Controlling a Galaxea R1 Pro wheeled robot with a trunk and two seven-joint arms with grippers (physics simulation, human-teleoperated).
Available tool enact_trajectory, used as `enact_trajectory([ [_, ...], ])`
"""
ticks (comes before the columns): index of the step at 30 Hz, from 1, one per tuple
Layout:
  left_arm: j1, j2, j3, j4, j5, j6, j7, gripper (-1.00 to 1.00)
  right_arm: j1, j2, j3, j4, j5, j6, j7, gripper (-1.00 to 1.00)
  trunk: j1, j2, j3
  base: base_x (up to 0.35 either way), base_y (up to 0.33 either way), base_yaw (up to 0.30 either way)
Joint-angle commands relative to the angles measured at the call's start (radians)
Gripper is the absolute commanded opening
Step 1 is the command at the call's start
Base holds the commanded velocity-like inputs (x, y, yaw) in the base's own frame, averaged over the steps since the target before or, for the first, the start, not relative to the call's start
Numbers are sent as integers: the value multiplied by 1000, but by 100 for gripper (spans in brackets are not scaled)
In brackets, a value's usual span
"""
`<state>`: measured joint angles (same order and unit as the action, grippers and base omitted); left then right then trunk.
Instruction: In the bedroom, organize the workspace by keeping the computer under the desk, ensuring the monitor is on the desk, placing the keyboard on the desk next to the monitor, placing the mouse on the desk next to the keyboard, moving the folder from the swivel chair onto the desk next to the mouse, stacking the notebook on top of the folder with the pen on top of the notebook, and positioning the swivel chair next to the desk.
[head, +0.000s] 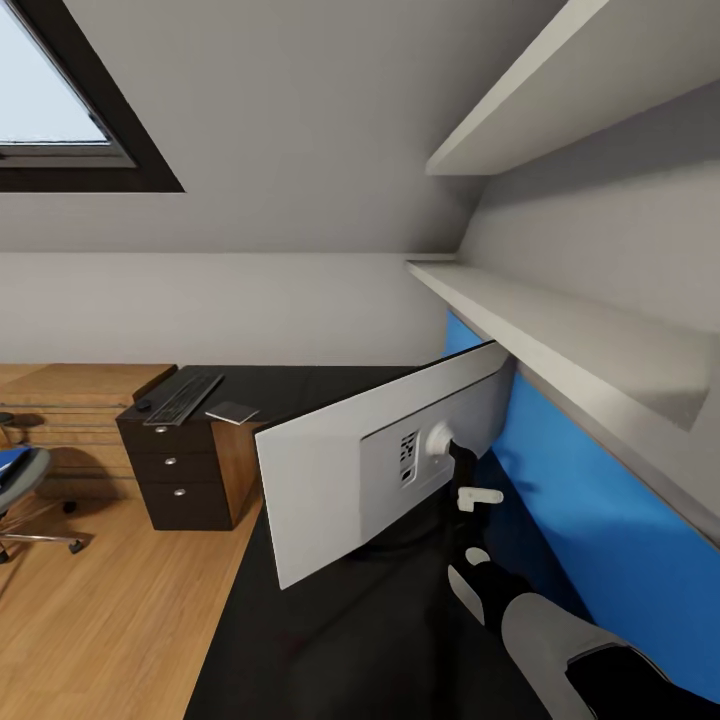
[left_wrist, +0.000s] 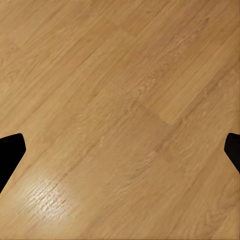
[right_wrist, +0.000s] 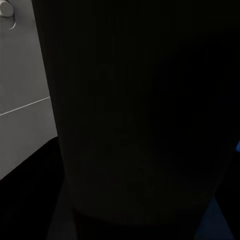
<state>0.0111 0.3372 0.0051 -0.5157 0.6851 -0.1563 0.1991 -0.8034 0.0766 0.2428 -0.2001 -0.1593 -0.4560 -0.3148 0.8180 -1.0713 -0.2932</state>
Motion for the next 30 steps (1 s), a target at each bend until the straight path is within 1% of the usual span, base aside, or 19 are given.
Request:
enact_trajectory([
  [1,1,0,-2,-3,8,-2,3,100,-2,0,3,-1,-5,-7,-4,-100,0,-1,-1,10,0,0],
  [12,1,-2,-2,-3,7,-3,3,100,-2,0,3,-1,-5,-7,-6,-100,0,-1,-1,2,0,0],
  [15,1,-3,-2,-3,7,-3,3,100,-2,0,3,-1,-5,-7,-6,-100,0,-1,-1,206,0,0],
  [20,1,-3,-3,-2,6,-2,3,100,-2,0,3,-2,-5,-7,-6,-100,0,-1,-1,50,-9,0],
  [24,1,-4,-2,-1,6,-3,3,100,-2,0,3,-2,-5,-7,-6,-100,0,-1,-1,134,-107,0],
  [30,1,-4,-2,-1,7,-3,3,100,-2,0,3,-2,-5,-7,-6,-100,0,-1,-1,29,-24,0],
])
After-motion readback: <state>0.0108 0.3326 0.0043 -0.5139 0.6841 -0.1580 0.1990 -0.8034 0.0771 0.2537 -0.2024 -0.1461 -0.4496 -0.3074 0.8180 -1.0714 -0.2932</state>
